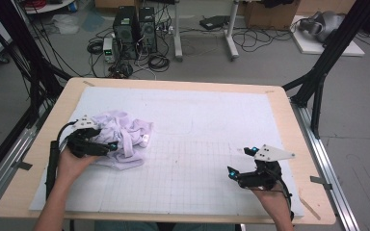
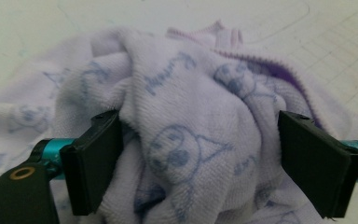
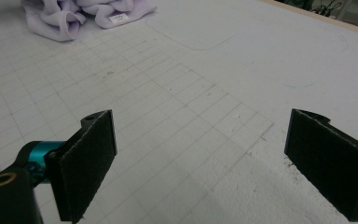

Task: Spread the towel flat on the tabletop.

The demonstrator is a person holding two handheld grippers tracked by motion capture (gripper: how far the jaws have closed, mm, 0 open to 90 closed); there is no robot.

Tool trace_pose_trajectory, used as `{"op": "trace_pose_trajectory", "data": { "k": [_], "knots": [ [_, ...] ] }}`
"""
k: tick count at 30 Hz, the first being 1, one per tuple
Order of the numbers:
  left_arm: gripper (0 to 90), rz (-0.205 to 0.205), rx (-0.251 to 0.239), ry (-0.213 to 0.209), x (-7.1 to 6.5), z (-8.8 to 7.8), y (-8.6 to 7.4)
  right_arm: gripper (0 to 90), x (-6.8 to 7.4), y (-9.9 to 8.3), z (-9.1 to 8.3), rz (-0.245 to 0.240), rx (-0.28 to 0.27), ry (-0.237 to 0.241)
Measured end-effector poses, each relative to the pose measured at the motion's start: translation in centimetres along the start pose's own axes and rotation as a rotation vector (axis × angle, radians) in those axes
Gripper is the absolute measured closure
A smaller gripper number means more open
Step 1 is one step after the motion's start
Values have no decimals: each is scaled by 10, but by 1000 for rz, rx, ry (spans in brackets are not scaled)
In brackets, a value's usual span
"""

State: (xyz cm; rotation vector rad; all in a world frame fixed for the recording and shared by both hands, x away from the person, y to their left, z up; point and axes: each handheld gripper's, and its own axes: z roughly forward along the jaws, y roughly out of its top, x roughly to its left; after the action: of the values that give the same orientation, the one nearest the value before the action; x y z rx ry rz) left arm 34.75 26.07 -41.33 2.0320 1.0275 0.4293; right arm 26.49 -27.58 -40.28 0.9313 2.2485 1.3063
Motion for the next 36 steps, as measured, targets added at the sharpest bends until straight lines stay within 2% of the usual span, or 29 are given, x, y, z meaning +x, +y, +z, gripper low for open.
{"op": "trace_pose_trajectory", "data": {
  "k": [3,8,10,16,17,18,21,25,29,36],
  "knots": [
    [202,4,2,4,-2,7,-3,82,0,0,1,0,3,0],
    [305,7,-6,26,-1,18,-9,82,0,-1,1,-1,2,4],
    [342,14,-5,33,-2,18,-9,82,1,-1,1,10,4,5],
    [493,33,3,39,-3,17,-8,82,2,-2,4,0,1,10],
    [493,38,2,45,-4,17,-8,82,2,-2,4,0,1,10],
    [544,46,4,45,-5,16,-8,82,2,-2,6,0,2,15],
    [583,69,8,48,-7,15,-7,82,2,-2,8,-1,2,17],
    [606,47,1,24,-6,11,-6,82,2,-1,9,4,2,18],
    [621,43,-6,4,-9,7,-3,82,0,0,10,6,4,21],
    [625,73,-69,-55,-28,-5,13,82,0,2,9,11,-8,21]
  ]
}}
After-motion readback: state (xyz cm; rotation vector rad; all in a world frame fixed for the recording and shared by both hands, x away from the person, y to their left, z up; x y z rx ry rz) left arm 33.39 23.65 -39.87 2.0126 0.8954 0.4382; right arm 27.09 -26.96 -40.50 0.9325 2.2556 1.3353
